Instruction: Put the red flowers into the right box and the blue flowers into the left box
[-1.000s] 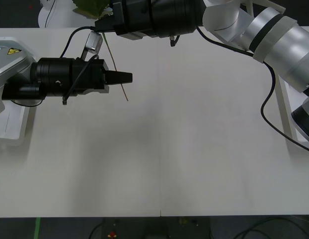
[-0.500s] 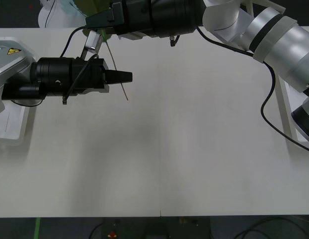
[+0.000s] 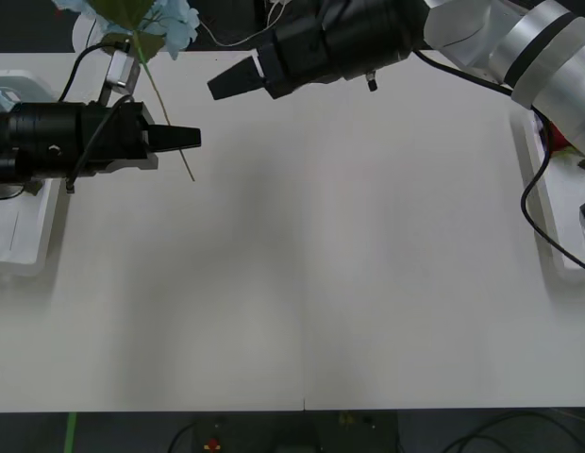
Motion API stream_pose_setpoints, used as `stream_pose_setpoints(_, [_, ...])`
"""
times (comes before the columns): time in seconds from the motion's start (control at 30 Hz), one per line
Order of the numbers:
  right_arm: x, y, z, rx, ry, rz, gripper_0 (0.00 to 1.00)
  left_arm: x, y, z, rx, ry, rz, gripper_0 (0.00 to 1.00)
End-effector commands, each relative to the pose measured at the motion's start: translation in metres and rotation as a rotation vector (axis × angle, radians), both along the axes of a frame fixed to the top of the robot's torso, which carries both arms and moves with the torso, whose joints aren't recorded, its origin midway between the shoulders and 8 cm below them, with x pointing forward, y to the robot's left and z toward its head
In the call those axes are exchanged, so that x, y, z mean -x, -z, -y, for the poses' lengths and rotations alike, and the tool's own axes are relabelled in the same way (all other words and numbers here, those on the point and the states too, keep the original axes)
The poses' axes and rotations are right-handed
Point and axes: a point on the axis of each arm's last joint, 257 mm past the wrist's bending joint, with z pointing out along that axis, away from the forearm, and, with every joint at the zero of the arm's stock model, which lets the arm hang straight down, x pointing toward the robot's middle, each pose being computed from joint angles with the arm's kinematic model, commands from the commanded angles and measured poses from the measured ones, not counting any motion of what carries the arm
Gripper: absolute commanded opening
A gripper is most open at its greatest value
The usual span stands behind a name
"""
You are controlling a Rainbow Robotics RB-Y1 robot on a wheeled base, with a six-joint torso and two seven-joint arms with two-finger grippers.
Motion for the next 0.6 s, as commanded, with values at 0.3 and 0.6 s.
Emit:
stream_pose_setpoints(0.3, [0.003, 0.018, 0.165, 0.427, -0.278, 0.392, 0.97, -0.002, 0.001, -0.169, -0.197, -0.248, 0.044, 0.00])
stream_pose_setpoints(0.6, [0.026, 0.030, 0.216, 0.378, -0.242, 0.385, 0.97, -0.016, -0.021, -0.312, -0.455, -0.482, 0.158, 0.00])
